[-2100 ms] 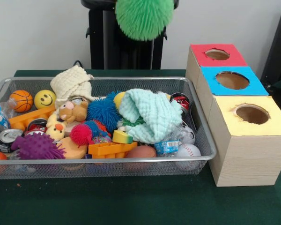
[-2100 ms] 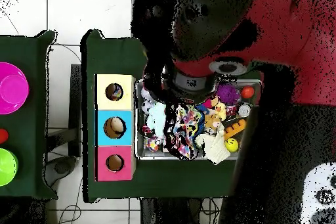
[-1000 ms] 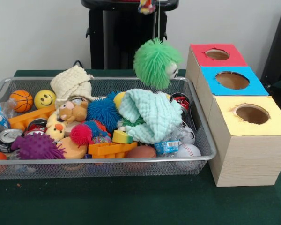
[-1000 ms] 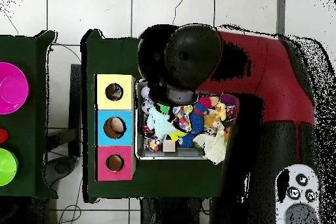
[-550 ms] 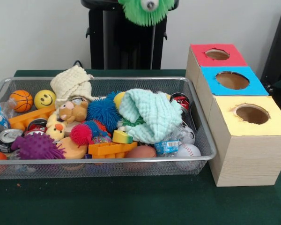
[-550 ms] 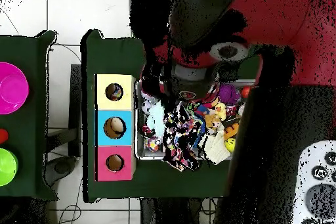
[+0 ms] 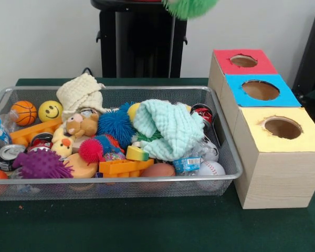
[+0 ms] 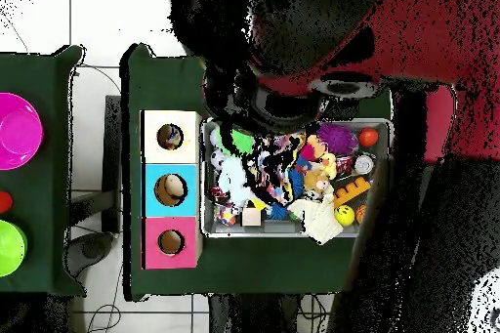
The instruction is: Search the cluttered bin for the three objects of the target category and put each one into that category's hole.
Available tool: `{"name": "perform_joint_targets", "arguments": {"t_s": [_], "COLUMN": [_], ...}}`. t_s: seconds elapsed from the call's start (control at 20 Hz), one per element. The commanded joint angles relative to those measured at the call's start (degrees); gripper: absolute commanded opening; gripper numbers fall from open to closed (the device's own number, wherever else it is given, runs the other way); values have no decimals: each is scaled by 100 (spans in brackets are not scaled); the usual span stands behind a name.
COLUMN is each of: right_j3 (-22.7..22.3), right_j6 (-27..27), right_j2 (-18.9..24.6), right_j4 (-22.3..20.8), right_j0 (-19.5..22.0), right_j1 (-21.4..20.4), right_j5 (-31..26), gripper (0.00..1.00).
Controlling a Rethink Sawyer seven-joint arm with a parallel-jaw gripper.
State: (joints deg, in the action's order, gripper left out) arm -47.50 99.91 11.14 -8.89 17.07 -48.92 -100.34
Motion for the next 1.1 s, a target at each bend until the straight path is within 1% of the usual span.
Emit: {"name": "perform_joint_targets", "arguments": {"t_s": [0.05,0.15,0.3,0.45,0.55,0.65,0.9,1.1], "right_j3": [-2221,-2197,-2048,-1889,-1906,-2023,-2647,-2913], "right_j6": [1046,1246,1478,1522,1388,1130,161,-629], "right_j2": [-309,-363,-449,-521,-549,-577,-655,-584], "right_j4": [188,258,337,366,421,484,544,418], "right_j0": [-259,-381,-537,-644,-620,-523,-79,317], "right_j1": [-235,-168,-20,79,67,-27,-415,-554], "right_j5": [1754,1778,1759,1667,1637,1637,1924,2076], "gripper": [0,0,0,0,0,0,0,0]}}
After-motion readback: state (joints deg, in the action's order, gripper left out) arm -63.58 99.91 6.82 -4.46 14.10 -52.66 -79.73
